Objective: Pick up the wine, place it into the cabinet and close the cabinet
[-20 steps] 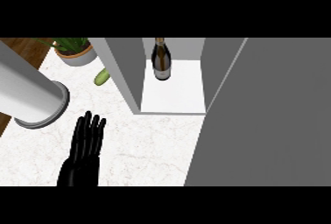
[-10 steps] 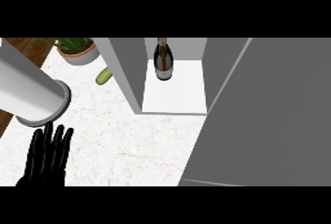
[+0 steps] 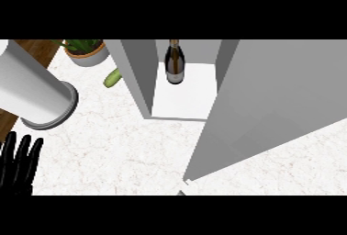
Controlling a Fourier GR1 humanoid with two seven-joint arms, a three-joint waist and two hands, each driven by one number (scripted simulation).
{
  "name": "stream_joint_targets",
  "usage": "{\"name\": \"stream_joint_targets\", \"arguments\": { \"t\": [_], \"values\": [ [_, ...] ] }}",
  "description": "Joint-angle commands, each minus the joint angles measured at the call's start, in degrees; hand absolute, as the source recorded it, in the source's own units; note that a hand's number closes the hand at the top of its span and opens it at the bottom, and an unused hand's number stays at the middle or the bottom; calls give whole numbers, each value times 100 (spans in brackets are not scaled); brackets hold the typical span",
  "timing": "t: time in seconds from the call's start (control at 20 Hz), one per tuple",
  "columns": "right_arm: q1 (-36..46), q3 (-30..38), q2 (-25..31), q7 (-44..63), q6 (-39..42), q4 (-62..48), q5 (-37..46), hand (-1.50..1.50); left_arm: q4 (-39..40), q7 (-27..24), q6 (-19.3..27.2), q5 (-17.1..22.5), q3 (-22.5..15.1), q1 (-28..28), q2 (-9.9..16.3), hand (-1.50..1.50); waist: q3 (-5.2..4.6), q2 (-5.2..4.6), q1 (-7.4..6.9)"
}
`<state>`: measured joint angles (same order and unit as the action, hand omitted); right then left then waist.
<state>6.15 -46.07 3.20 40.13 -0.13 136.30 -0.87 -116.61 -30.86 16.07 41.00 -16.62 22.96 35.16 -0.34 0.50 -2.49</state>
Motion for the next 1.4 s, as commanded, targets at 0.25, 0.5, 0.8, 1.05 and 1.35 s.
{"name": "stream_joint_targets", "arguments": {
  "t": [0.25,0.5,0.8,1.05,1.35],
  "values": [
    [2396,-239,-296,158,-1681,-1056,-403,150,142,-132,-1063,582,818,412,469,-150,-1,-34,-113],
    [3741,273,-308,84,-2347,-2182,-1134,150,19,132,-1244,1060,1414,279,724,-150,10,-60,-173],
    [5547,859,-317,-455,-2538,-3990,-2057,150,299,129,-1700,1250,1665,293,774,-150,12,-92,-235],
    [6556,1441,-320,-1069,-1975,-5585,-2761,150,364,304,-1833,1455,1927,237,857,-150,15,-126,-227],
    [6624,1411,-320,-672,-437,-6230,-4608,150,277,414,-2008,1561,2141,222,1016,-150,20,-177,-382]
  ]
}}
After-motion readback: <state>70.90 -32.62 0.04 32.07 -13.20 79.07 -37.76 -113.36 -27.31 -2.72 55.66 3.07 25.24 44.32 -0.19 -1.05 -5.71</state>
